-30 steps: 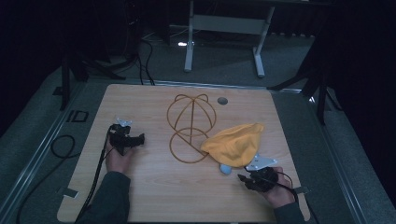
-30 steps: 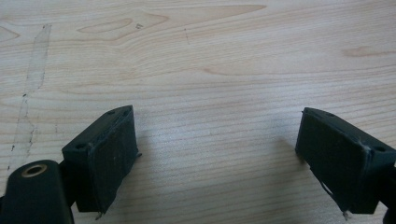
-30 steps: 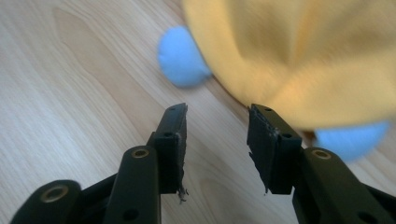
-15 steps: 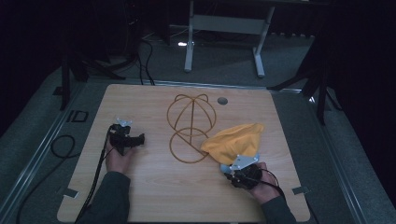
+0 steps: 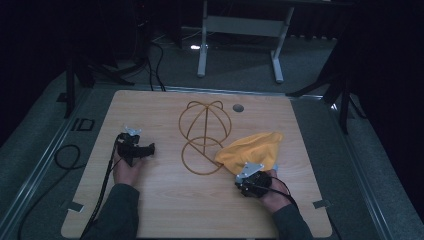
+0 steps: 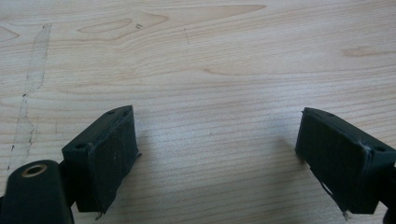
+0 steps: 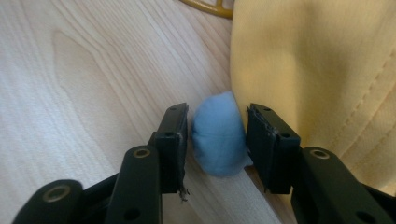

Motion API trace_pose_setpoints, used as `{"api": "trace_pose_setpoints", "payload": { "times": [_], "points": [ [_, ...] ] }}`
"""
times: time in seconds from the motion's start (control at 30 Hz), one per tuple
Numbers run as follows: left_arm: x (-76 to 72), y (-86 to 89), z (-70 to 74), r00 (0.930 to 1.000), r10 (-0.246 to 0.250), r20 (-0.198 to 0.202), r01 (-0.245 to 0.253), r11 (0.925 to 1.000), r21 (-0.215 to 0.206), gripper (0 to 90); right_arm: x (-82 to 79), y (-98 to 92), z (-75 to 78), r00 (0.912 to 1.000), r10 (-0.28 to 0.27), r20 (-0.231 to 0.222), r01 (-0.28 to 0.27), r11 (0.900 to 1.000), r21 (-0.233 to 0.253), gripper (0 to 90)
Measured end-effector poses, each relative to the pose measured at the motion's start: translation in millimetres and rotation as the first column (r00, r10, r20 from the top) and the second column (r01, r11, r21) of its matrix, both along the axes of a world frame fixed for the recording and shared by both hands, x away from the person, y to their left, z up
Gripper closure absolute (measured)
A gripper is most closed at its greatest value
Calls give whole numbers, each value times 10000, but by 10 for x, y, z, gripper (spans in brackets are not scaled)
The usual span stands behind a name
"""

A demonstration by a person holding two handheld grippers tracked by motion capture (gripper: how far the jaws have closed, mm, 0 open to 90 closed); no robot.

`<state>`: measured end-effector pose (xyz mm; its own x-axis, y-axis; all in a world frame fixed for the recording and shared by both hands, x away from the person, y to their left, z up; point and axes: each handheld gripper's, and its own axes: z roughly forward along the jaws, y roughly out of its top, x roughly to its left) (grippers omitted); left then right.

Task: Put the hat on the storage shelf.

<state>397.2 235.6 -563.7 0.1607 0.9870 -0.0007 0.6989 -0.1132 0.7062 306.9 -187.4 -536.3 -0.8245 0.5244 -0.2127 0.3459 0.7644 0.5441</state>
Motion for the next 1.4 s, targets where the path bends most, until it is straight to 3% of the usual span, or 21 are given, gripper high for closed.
{"api": "trace_pose_setpoints", "payload": {
  "times": [0.23,0.33,0.5,1.0,1.4],
  "points": [
    [0,0,0,10000,0,0,0,10000,-1,128,31,-19,-4,9996,-193,-226,195,9998,87,639],
    [0,0,0,10000,0,0,0,10000,-1,128,47,-48,33,9993,-212,-321,220,9994,249,739],
    [0,0,0,10000,1,2,-1,10000,-2,128,55,-109,114,9993,-194,-323,200,9996,175,799],
    [0,-2,-1,10000,13,15,-13,10000,-16,128,-91,-539,431,9969,-781,18,778,9949,644,818],
    [0,-1,-1,10000,12,17,-12,10000,-17,128,-235,-728,717,9963,-777,375,761,9962,422,819]
  ]
}}
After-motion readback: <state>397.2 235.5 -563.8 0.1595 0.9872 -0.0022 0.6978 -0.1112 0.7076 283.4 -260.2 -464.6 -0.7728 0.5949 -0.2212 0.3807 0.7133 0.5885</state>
